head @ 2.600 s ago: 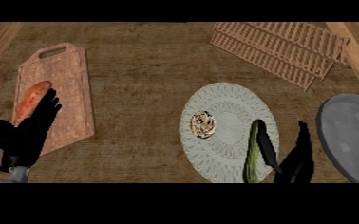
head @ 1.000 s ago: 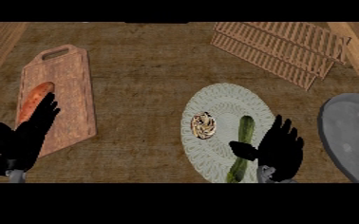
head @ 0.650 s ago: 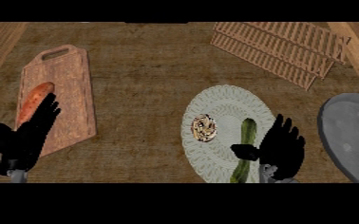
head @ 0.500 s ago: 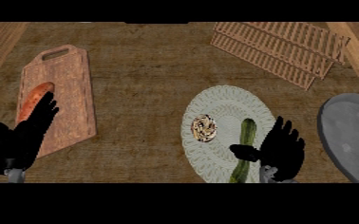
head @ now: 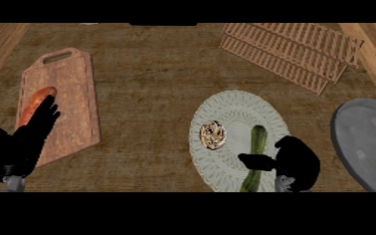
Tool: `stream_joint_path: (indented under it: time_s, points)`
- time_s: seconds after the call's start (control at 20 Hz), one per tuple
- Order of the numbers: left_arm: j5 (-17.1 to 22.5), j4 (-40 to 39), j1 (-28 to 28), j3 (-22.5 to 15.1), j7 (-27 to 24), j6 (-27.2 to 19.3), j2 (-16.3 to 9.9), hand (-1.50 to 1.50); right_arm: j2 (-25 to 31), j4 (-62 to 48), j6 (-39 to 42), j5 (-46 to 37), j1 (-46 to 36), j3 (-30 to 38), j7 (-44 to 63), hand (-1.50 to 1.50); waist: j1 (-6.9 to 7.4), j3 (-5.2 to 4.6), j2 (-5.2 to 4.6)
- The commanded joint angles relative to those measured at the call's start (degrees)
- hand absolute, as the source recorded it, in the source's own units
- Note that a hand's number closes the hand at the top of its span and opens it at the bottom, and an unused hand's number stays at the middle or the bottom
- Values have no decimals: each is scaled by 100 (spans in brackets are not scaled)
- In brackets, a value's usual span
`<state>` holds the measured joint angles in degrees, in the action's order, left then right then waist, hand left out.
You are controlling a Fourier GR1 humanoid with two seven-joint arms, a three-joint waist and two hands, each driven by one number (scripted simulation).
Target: Pick the squash from the placemat and place it in the tiered shelf
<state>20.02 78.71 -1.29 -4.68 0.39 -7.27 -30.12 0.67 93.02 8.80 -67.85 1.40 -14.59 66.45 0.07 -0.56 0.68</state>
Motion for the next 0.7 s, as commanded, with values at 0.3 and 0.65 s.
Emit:
stream_joint_path:
  time_s: [0.3,0.65]
  points:
    - [-61,93,65,210,207,141,-18,0,-64,-526,17,-772,-96,10,379,150,17,56,-69]
    - [-312,249,-212,183,22,92,189,0,-66,674,830,-1273,-274,-332,826,150,8,53,-55]
